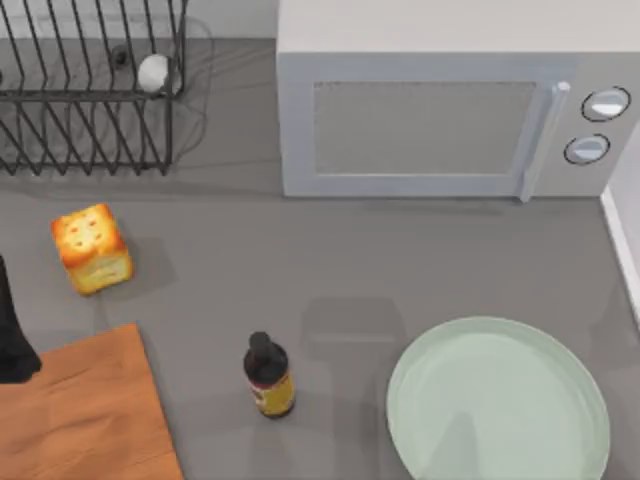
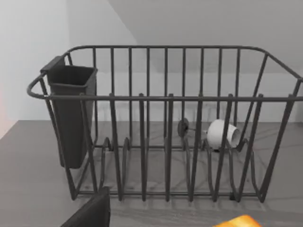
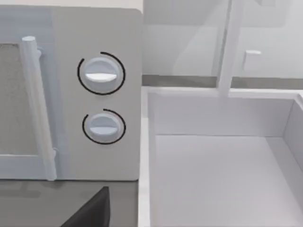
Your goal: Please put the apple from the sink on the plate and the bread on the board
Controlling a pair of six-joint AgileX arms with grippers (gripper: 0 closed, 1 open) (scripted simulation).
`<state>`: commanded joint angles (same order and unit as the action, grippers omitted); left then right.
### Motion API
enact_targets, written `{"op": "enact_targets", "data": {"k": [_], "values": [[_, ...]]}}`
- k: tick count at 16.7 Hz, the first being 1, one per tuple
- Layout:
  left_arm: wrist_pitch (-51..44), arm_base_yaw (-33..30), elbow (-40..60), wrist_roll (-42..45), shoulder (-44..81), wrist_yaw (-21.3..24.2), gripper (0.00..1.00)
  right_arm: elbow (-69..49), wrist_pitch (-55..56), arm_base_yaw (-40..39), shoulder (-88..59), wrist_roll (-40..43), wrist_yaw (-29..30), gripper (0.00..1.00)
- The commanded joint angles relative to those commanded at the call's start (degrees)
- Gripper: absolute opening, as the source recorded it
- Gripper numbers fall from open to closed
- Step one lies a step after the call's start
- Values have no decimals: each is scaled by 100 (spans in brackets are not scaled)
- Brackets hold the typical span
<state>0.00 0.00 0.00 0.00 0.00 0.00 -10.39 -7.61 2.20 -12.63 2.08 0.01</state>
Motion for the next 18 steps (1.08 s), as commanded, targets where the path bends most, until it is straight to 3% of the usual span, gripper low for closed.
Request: {"op": "enact_targets", "data": {"k": [11,18], "values": [[0,0,0,0,0,0,100,-4022,-2944,851,-6131,804,3,100],[0,0,0,0,0,0,100,-6024,-4410,1275,-9064,1204,5,100]]}}
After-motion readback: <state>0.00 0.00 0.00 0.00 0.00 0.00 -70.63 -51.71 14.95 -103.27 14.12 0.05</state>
